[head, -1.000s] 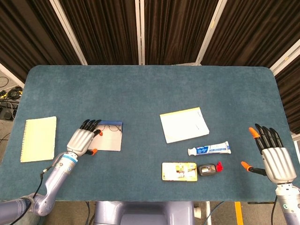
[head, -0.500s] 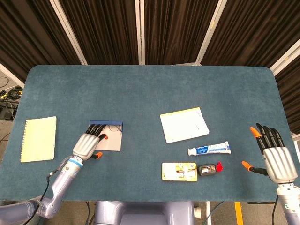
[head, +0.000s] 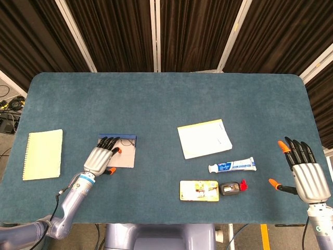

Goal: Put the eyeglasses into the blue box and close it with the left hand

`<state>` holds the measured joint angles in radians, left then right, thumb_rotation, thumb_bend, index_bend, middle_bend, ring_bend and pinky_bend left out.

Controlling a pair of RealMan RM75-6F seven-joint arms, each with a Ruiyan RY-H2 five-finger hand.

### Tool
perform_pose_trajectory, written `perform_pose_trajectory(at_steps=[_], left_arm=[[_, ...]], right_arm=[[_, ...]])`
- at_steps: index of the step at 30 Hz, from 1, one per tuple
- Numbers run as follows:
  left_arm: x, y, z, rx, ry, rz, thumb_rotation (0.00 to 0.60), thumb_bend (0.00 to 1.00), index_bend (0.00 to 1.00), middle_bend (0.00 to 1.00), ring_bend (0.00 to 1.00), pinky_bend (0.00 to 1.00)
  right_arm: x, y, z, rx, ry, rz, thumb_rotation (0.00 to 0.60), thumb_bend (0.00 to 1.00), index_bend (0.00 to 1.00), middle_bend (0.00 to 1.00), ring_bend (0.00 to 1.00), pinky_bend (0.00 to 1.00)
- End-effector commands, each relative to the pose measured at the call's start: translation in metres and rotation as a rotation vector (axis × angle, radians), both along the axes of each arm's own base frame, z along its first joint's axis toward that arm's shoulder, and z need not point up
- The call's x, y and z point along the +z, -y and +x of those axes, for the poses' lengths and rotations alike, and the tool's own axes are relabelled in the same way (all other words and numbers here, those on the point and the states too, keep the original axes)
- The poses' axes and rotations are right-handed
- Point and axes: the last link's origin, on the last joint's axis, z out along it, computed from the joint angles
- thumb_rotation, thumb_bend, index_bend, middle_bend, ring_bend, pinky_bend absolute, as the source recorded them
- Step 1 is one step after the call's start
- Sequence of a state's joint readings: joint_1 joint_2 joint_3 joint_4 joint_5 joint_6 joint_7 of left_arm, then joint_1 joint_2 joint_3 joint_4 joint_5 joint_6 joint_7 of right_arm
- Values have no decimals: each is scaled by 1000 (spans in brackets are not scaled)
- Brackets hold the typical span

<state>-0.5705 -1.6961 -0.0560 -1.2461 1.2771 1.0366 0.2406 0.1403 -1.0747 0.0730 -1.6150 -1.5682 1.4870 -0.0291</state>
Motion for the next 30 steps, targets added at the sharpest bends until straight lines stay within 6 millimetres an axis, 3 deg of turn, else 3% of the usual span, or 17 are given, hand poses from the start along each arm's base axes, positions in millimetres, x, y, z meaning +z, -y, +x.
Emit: perform_pose_trajectory(at_steps=[1, 14, 22, 30], left_arm=[[-1, -1, -1, 2, -3, 1, 600, 241, 309, 0, 0, 0], [-6, -4, -5, 16, -6, -4, 600, 253, 309, 0, 0, 0], [-4, -3, -5, 13, -2, -7, 600, 465, 310, 0, 0, 0], [-1, -4, -4, 10, -1, 0, 600, 532, 314, 0, 0, 0]], right_arm=[[0, 0, 0, 0, 0, 1, 600, 0, 0, 0, 0, 0], [-1, 1, -1, -2, -3, 3, 600, 0, 0, 0, 0, 0], [-1, 1, -1, -3, -4, 3, 600, 0, 0, 0, 0, 0], [-1, 1, -1, -3, -2, 2, 600, 0, 0, 0, 0, 0]])
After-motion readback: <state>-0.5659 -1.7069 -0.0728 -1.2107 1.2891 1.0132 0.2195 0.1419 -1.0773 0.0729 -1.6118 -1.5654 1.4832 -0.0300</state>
